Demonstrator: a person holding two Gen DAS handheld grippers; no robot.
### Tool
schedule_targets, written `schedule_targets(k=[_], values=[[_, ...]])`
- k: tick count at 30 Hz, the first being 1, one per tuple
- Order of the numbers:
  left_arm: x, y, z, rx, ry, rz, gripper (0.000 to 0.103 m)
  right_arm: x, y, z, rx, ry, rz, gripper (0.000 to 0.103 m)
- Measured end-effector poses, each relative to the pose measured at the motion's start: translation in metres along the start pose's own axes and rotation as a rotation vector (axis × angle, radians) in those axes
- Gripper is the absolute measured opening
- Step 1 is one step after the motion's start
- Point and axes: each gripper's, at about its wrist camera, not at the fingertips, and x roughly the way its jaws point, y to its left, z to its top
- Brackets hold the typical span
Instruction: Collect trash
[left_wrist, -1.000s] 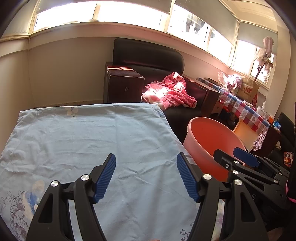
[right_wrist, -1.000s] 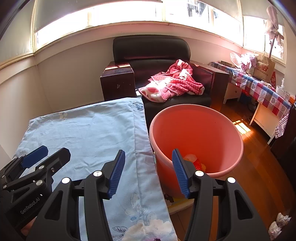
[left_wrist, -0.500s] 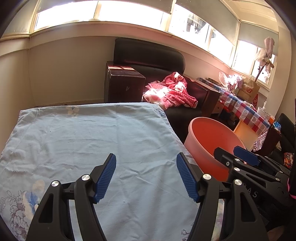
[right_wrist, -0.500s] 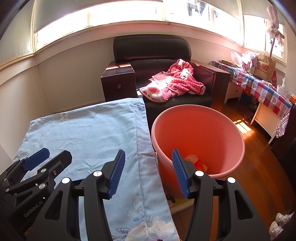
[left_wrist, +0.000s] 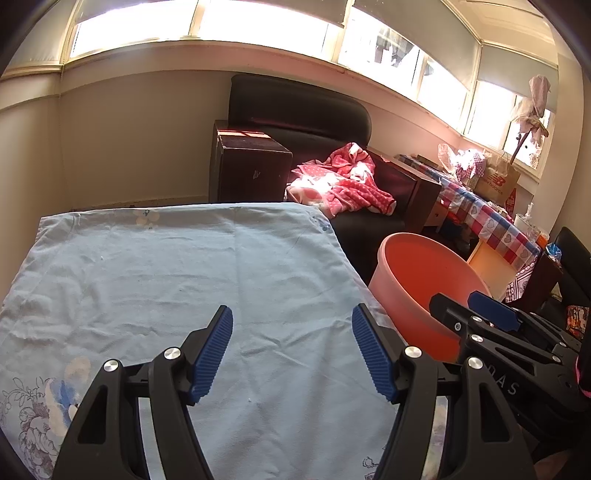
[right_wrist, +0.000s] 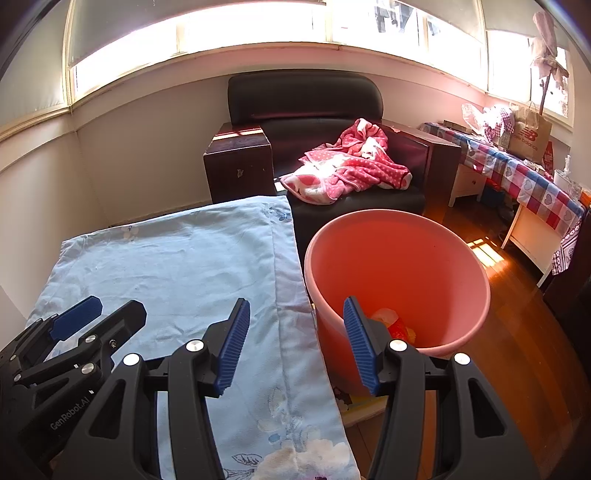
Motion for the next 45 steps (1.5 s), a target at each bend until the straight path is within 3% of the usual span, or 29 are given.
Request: schedule_targets(k=[45], values=[[-0.008, 0.000, -0.008, -0.007, -0.014, -0.007, 0.065, -0.010, 0.003, -0.017, -0.007, -0.022, 0.013, 0.054]])
